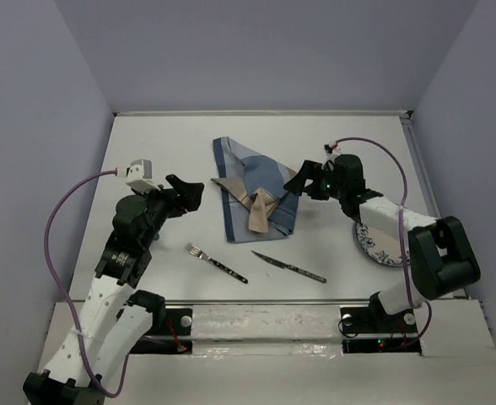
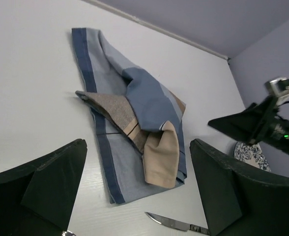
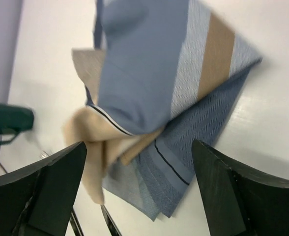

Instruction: Set the dinner table for one person

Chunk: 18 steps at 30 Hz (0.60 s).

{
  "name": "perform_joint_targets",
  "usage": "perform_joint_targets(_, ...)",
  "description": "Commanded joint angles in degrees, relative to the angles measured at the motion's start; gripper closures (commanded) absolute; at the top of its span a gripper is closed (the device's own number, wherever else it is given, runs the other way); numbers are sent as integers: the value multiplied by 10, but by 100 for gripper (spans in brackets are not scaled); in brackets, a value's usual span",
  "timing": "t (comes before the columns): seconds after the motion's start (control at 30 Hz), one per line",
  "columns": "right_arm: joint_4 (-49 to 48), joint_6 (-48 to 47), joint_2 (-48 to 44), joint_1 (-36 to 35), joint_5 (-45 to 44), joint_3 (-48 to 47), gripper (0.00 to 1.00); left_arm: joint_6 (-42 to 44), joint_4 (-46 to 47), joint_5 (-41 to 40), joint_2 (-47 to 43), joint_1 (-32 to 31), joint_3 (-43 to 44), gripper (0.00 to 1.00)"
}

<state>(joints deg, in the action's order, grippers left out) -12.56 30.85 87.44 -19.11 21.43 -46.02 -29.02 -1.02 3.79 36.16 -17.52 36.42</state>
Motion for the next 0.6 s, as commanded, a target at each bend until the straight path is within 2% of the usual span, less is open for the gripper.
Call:
perform_joint_targets(0.0,3,-21,-81,4,-46,-15,11,-60,48,-10,53,-15,-30,4)
perform_joint_targets(0.1,26,-31,-104,-9,-84,-4,15,-82,102,-26,99,-64,-45,8)
perform_joint_targets(0.2,40,-31,-108,-16,-97,22,34,-85,144,-66,168,-123,-38,10)
perform_joint_targets(0.27,47,-29,-110,-22,-110,28,38,-83,174,-63,214,-158,-18,14)
perform_joint_targets(0.3,48,-28,-118,-28,-115,32,51,-80,175,-69,232,-173,-8,14)
perform_joint_targets(0.37,51,-23,-130,-28,-123,47,57,-63,172,-96,282,-203,11,17)
perform_joint_targets(0.4,52,-23,-136,-28,-118,51,68,-57,170,-112,297,-224,24,18)
perform_joint_targets(0.43,53,-23,-142,-28,-106,55,74,-54,169,-127,307,-226,29,18)
perform_joint_targets(0.5,52,-25,-154,-36,-79,61,76,-57,187,-159,323,-224,35,19)
perform_joint_targets(0.57,63,-35,-152,-72,-75,56,61,-58,201,-182,342,-212,47,19)
